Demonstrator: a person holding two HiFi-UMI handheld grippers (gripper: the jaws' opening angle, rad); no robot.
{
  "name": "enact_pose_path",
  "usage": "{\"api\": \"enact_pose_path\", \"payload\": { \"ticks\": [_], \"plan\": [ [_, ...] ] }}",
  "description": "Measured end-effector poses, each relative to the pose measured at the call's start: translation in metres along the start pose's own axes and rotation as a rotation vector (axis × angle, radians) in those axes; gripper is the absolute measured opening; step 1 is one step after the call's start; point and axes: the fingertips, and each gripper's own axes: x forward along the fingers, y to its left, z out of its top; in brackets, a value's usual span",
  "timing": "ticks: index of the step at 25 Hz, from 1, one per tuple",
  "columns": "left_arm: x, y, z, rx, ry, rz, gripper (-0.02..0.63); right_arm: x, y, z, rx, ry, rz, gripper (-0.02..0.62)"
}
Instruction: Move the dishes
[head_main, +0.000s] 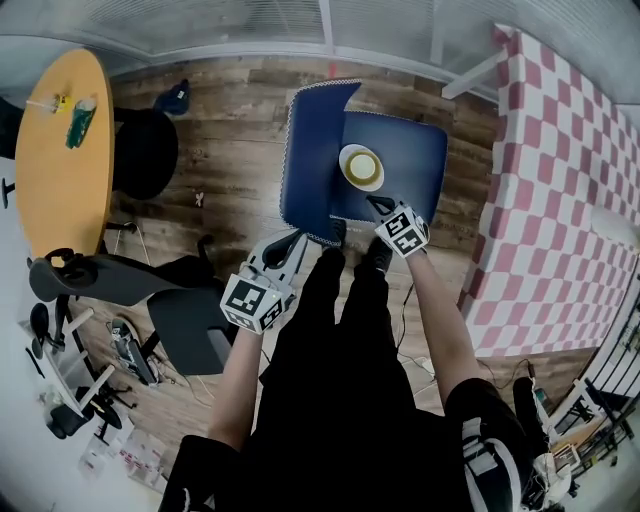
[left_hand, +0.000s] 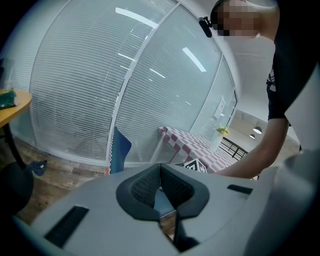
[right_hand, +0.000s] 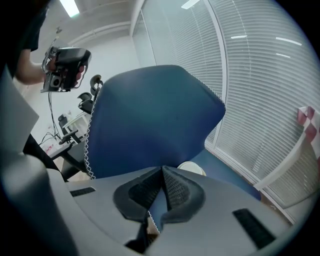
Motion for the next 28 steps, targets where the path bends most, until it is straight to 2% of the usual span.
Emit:
{"api": "enact_pose_path", "payload": {
  "ticks": [7,9,19,28],
  "plan": [
    [0.015,0.002,-0.017,-0.007,0.015,-0.013,0.021,0.026,-0.011,-0.021,-0.022,0.029,-0.013,0.018],
    [0.02,0.0,-0.022,-0.013,0.016,-0.015,0.021,0.033,-0.016,-0.026,-0.02,0.043,-0.011,0.056],
    [0.036,0.005,-0.042,-0.035,0.029,-0.022,0.021,0.07,-0.037,-0.046,-0.065,0.092,-0.037,0.14],
    [0.038,0.015,-0.057,-0.041,0.04,-0.016,0.021,0.106,-0.052,-0.064,-0.129,0.167,-0.077,0.156]
  ]
}}
